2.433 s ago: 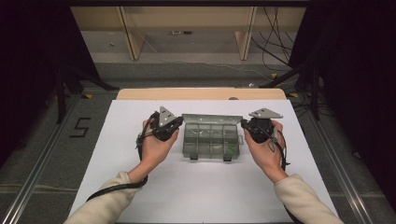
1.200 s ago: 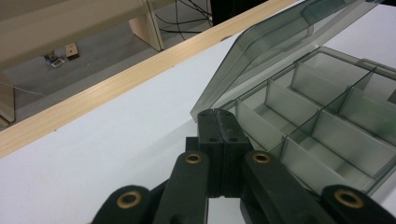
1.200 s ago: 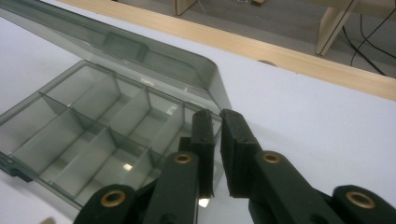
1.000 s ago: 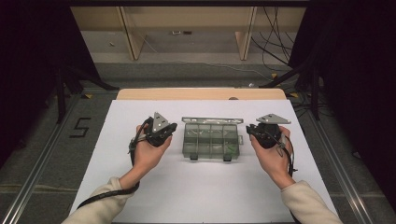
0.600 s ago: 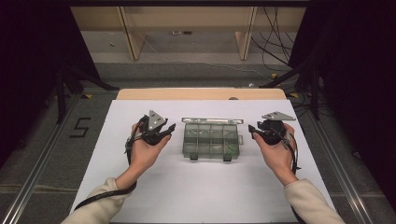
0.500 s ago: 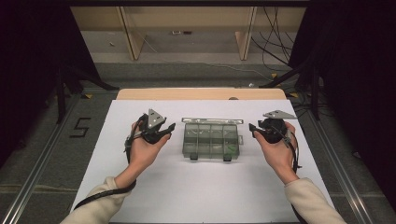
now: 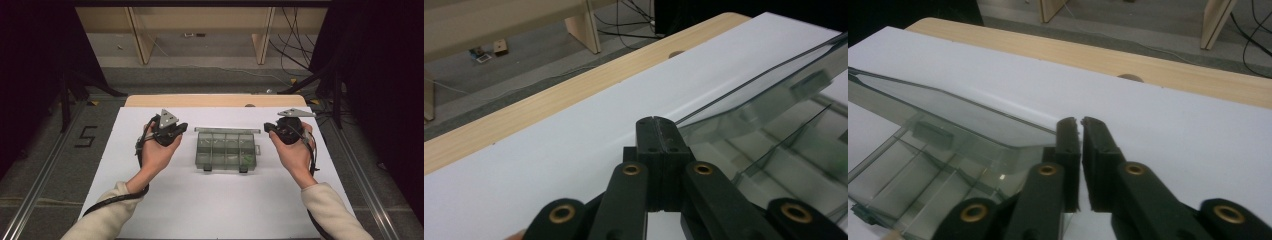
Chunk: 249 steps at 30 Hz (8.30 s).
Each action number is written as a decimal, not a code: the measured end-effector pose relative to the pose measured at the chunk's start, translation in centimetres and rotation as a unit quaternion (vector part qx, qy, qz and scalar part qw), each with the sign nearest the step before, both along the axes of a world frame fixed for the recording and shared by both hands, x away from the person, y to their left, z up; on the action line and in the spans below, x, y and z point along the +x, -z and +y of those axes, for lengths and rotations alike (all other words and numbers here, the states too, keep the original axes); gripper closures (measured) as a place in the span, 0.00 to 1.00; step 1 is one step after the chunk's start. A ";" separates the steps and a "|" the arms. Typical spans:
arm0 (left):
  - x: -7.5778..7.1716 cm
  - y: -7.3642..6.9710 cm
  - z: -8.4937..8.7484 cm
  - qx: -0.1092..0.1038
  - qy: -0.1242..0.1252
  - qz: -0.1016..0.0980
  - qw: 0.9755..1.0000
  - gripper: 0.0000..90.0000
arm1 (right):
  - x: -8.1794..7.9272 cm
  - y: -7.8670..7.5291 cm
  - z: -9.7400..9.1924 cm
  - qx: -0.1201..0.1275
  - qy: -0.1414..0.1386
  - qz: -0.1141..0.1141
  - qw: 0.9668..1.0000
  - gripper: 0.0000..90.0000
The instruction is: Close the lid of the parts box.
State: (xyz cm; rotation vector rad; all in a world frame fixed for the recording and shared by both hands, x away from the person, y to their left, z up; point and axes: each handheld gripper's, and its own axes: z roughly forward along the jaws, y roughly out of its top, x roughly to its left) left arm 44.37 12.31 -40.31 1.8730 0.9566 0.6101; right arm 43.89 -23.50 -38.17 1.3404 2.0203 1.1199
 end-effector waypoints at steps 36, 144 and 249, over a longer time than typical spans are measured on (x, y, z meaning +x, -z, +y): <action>-1.1 -0.3 -1.2 -0.012 0.042 0.017 0.999 1.00 | -0.7 -0.4 1.4 -0.008 -0.038 0.028 0.999 1.00; -2.6 1.7 -2.2 0.029 0.091 0.068 0.993 1.00 | -1.4 1.9 1.9 -0.041 -0.068 0.111 0.991 1.00; -2.7 3.8 -3.4 0.063 0.103 0.095 0.988 1.00 | -1.7 3.9 2.5 -0.047 -0.072 0.152 0.985 1.00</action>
